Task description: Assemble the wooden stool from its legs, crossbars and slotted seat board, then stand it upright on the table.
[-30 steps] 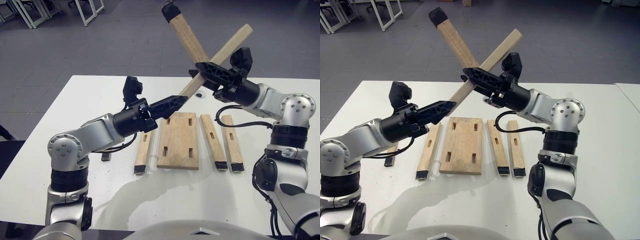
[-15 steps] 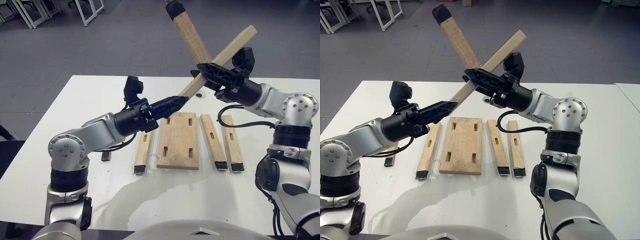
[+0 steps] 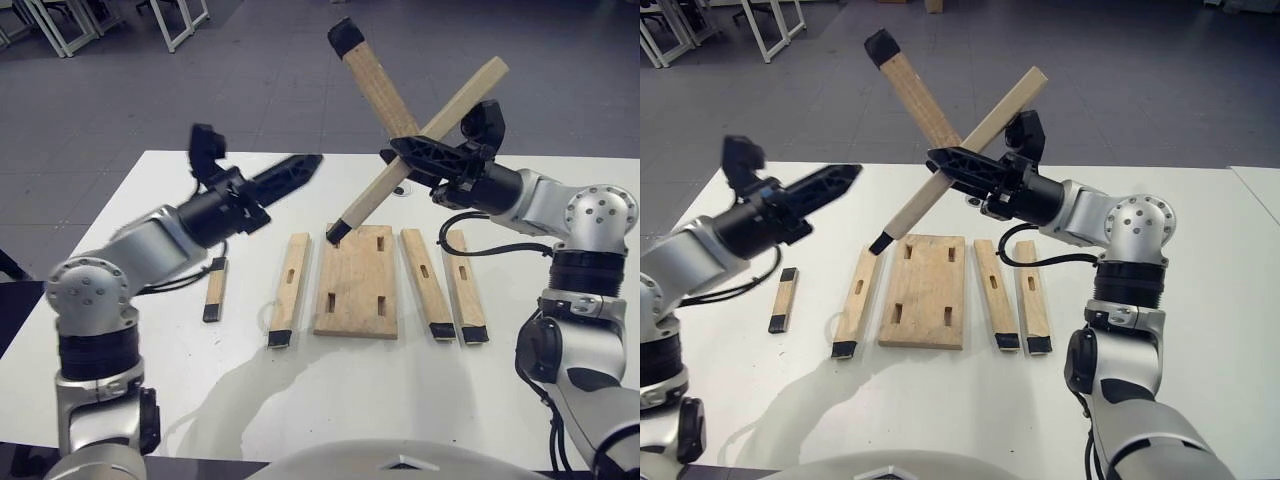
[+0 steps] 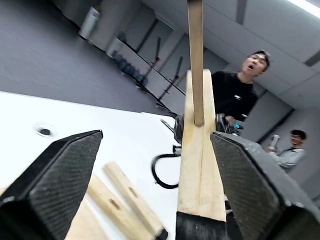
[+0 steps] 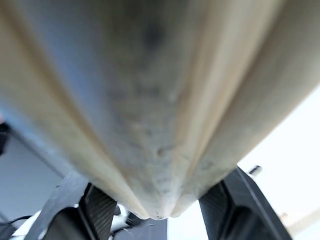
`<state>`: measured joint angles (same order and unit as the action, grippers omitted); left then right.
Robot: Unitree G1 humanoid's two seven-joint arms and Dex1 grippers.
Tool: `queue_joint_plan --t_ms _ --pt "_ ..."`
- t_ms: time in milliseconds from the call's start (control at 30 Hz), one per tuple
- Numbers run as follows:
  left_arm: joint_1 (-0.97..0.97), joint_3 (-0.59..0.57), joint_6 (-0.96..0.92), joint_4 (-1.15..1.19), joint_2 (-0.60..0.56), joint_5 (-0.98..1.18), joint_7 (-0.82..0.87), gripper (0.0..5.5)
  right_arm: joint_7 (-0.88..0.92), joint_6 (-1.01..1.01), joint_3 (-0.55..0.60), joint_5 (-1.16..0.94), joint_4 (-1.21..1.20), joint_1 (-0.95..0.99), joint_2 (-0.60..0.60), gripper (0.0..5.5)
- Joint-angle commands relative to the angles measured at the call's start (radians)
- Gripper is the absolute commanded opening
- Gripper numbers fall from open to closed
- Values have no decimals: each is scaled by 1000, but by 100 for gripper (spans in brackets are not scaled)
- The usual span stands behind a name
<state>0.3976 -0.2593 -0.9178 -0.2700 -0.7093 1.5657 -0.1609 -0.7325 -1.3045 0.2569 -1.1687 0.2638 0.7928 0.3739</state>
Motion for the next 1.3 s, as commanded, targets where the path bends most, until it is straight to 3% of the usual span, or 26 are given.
queue_joint_plan --t_ms 33,100,200,267,367,667,867,1000,1300 --pt "-81 202 81 -129 -199 -492 -128 399 -79 154 -87 166 9 -7 53 203" --pt "-168 400 149 -229 -242 -756 -138 399 -93 251 -137 263 8 -7 59 203" --pt "-238 630 230 -269 -215 -1025 -113 399 -67 345 -192 370 19 -9 44 203" --pt "-269 730 294 -234 -190 -1185 -105 399 -65 378 -208 412 26 -12 31 203" --pt "-289 788 346 -212 -165 -1327 -118 399 -81 400 -224 445 15 -25 26 203" --pt "-303 758 365 -176 -42 -1463 -177 399 -122 416 -249 495 -26 -74 33 203" --pt "-315 797 351 -125 -110 -1615 -269 399 -146 519 -262 580 28 -51 39 203" --pt "-313 756 361 -71 -138 -1688 -298 399 -201 623 -312 676 123 -37 54 203" --pt "-305 697 365 -55 -70 -1720 -327 399 -285 651 -322 737 178 -46 70 203"
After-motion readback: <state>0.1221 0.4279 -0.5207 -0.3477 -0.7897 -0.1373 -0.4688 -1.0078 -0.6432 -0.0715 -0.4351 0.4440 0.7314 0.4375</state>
